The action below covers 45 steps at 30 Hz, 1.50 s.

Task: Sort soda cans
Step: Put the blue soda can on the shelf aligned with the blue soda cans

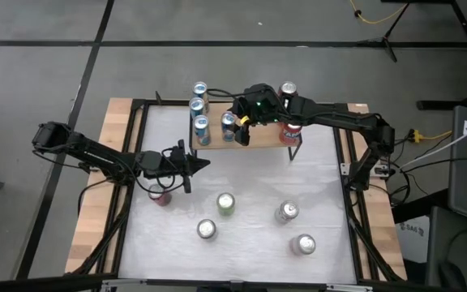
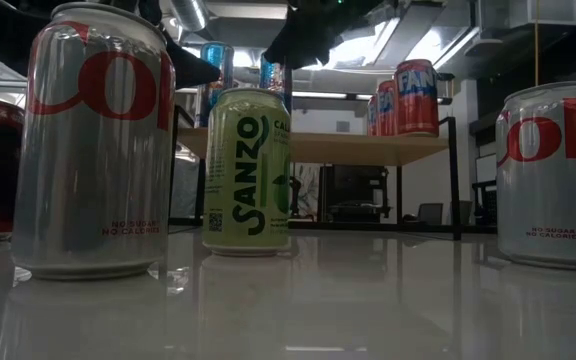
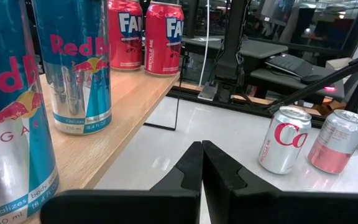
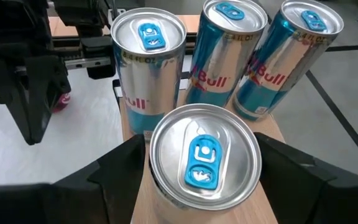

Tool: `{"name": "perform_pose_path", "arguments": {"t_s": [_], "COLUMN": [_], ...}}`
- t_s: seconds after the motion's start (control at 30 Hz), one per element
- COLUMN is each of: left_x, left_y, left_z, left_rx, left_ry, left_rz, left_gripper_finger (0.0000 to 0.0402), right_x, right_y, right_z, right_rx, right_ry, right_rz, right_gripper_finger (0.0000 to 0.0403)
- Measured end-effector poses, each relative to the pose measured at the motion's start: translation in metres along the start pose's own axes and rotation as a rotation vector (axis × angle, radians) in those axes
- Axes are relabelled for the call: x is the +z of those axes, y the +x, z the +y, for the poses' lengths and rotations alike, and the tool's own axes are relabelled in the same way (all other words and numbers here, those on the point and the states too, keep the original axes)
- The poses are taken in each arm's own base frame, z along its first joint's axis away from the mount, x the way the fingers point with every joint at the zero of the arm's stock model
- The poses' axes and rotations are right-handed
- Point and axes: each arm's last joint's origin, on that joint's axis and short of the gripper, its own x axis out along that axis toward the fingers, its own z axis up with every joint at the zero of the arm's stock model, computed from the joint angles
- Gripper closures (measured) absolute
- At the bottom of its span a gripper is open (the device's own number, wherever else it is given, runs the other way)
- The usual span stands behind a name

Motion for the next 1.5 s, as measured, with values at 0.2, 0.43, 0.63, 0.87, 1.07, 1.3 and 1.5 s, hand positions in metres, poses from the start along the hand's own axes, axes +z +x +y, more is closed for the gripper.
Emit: {"name": "perform_pose_path", "arguments": {"t_s": [0.2,0.43,0.63,0.87,1.07,1.3,1.5], "left_x": [0.0,0.0,0.0,0.0,0.0,0.0,0.0], "left_y": [0.0,0.0,0.0,0.0,0.0,0.0,0.0], "left_z": [0.0,0.0,0.0,0.0,0.0,0.0,0.0], "left_rx": [0.0,0.0,0.0,-0.001,-0.001,-0.001,-0.002], "left_ry": [0.0,0.0,0.0,-0.003,-0.009,-0.012,-0.011], "left_rz": [0.0,0.0,0.0,0.0,0.0,-0.004,-0.004], "left_gripper_finger": [0.0401,0.0401,0.0401,0.0401,0.0401,0.0401,0.0401], "right_x": [0.0,0.001,0.002,0.008,0.009,0.004,0.003], "right_y": [0.0,0.0,0.0,-0.001,0.001,0.014,0.019], "right_z": [0.0,0.002,0.002,0.002,0.002,0.003,0.003], "right_rx": [0.003,0.081,0.083,0.117,0.144,0.171,0.163], "right_ry": [-0.008,-0.036,-0.052,-0.089,-0.096,-0.102,-0.103], "right_rz": [-0.001,-0.018,-0.033,-0.097,-0.127,-0.105,-0.105], "right_gripper_finger": [0.0146,0.0193,0.017,0.0177,0.0176,0.0174,0.0174]}}
